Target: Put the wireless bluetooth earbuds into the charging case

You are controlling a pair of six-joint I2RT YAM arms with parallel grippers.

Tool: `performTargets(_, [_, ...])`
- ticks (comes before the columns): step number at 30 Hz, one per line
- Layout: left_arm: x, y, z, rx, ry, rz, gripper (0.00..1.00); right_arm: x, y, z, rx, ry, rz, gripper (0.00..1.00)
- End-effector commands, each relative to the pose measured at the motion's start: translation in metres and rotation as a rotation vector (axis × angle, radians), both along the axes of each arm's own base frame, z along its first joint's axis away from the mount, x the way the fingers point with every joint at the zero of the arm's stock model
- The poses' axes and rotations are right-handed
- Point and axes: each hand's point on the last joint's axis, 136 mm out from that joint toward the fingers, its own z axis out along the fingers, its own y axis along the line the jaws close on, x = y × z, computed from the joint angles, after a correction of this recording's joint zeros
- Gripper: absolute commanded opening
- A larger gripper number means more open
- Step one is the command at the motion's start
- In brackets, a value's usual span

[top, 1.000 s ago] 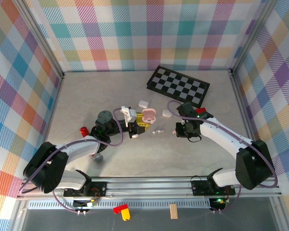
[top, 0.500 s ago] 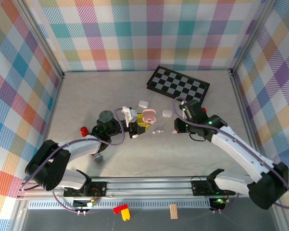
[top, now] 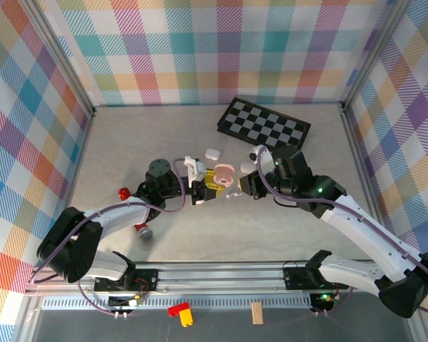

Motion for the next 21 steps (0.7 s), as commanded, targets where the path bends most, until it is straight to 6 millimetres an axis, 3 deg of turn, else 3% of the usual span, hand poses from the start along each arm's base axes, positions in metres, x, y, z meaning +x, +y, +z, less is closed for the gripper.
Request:
performTargets(1, [-0.006,0.001,0.015,-0.004,-0.053,-0.044,0.32,0.003,0.018,0.026,0.018,-0.113,0.075,0.19])
performTargets(8, [-0.008,0.002,0.017,0.006,-0.069,-0.052,0.32,0.016,0.034,0.021,-0.050,-0.134,0.106,0.19])
performTargets(21, [-0.008,0.003,0.022,-0.010,-0.078,-0.036,0.32,0.016,0.033,-0.001,-0.115,-0.115,0.121,0.19])
